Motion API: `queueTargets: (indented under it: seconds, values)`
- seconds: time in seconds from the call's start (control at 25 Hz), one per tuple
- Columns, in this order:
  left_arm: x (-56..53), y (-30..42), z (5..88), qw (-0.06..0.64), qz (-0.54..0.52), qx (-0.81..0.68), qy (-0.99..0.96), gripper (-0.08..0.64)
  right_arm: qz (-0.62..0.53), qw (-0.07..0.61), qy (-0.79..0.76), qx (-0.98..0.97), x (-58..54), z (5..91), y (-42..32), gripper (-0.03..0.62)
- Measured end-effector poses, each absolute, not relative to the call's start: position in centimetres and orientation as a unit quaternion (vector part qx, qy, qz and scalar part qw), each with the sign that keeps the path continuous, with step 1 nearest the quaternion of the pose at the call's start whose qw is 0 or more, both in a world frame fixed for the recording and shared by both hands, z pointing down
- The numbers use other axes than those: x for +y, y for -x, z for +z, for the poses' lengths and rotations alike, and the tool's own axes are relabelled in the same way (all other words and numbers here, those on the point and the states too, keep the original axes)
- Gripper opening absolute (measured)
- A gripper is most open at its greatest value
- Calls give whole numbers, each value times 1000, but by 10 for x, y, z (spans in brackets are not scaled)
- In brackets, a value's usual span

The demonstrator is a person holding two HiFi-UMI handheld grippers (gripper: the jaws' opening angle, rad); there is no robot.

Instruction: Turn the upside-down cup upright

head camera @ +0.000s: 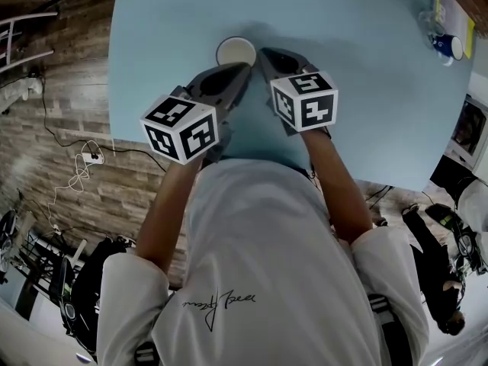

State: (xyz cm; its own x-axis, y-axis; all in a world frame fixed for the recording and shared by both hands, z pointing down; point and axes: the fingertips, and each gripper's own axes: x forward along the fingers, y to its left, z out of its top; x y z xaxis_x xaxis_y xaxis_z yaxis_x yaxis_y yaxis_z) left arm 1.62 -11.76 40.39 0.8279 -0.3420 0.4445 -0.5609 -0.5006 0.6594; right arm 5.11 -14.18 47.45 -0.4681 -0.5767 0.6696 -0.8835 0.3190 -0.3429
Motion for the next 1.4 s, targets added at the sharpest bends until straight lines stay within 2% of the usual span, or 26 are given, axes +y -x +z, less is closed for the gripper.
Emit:
queueTargets:
  seconds: [0.92,1.4]
  values:
    - [-93,-11,365,443,61,-260,-856,12,294,226,-415,-831,-106,412,-52,20]
    - [-72,-4,344,424,45,-260,-866,11,271,207,-385,-858,-81,373,-45,20]
